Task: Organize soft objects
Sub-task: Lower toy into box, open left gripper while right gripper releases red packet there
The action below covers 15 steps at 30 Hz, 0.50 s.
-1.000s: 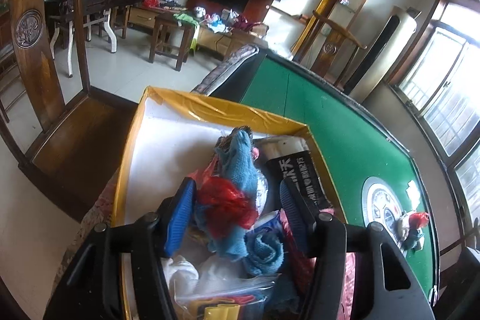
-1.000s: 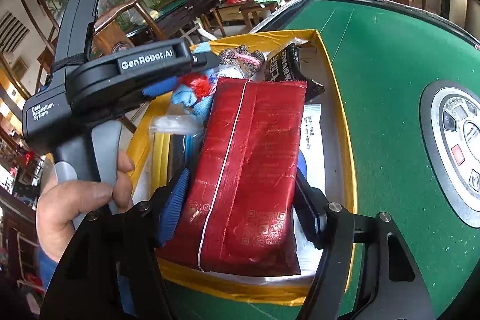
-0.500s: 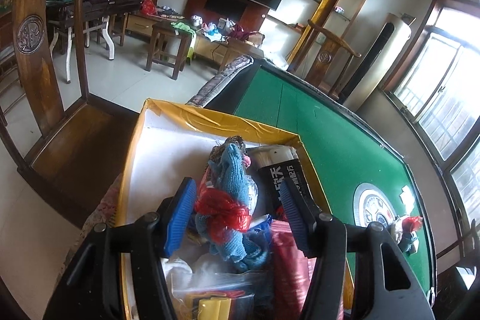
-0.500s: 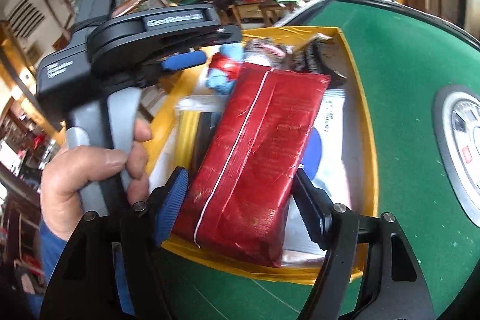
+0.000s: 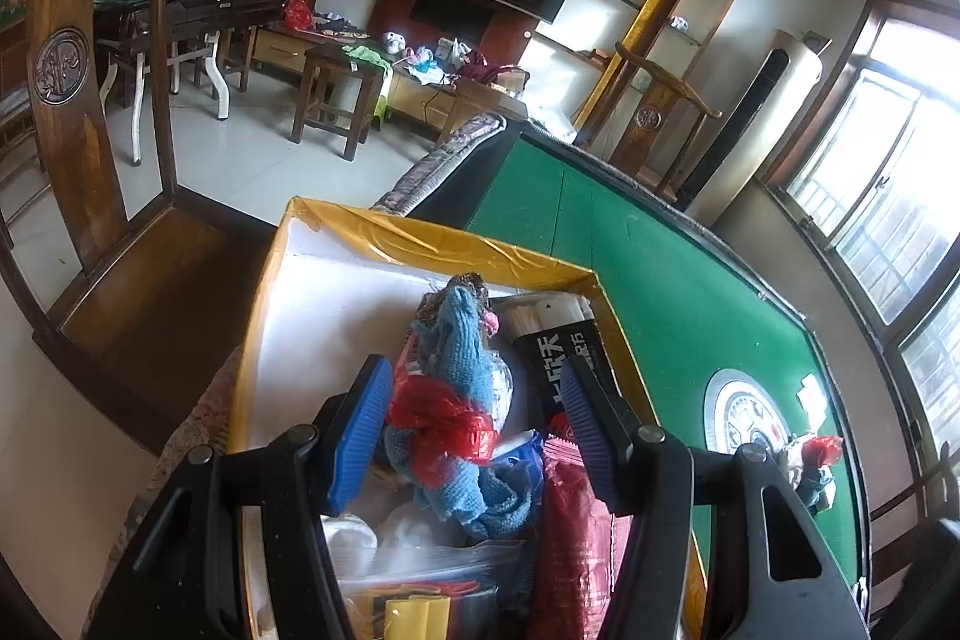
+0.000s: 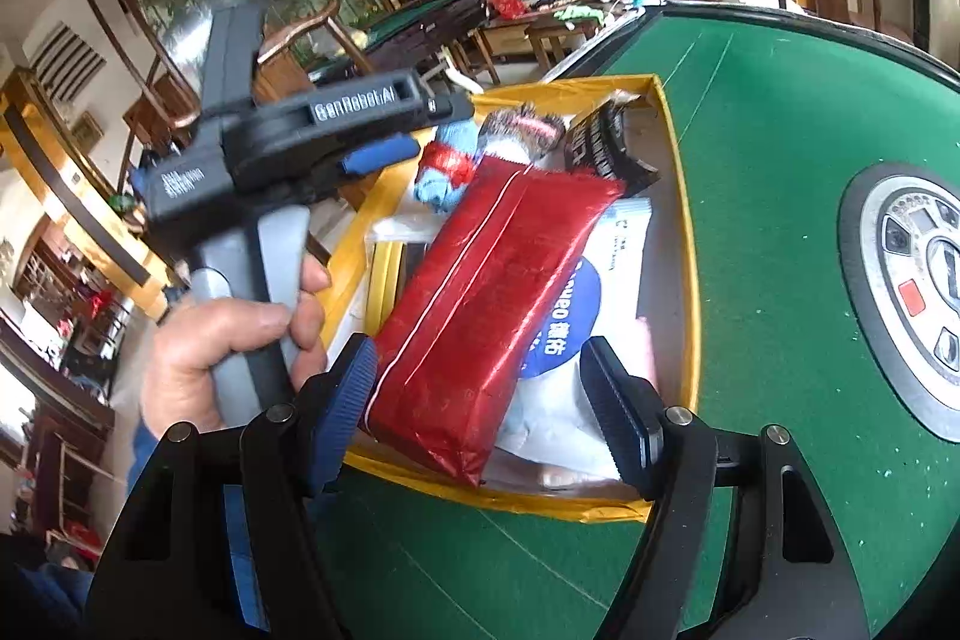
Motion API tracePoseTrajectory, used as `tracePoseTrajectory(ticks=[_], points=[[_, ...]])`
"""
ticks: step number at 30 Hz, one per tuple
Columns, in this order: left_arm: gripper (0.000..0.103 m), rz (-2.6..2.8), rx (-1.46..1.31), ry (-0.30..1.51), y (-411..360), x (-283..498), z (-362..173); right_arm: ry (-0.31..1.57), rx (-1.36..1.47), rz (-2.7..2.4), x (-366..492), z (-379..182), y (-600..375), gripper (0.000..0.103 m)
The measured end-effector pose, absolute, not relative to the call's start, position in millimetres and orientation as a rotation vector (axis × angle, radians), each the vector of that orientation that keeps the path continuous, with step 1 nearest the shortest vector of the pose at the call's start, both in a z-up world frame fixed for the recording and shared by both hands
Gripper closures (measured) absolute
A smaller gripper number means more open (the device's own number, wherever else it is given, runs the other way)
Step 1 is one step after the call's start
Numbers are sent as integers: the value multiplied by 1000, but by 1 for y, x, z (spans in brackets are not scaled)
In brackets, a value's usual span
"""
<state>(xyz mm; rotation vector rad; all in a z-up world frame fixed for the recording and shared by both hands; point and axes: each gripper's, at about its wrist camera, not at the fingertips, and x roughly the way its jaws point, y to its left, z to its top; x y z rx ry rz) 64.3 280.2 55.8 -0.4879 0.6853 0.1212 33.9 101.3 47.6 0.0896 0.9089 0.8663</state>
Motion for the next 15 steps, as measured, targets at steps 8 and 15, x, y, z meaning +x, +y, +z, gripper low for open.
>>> tracePoseTrajectory(ticks=[8,15], points=[[43,86,-393,729,249,79,46,912,149,832,40,49,72,31],[33,50,-405,668,247,68,58,853,187,756,42,52,13,31]])
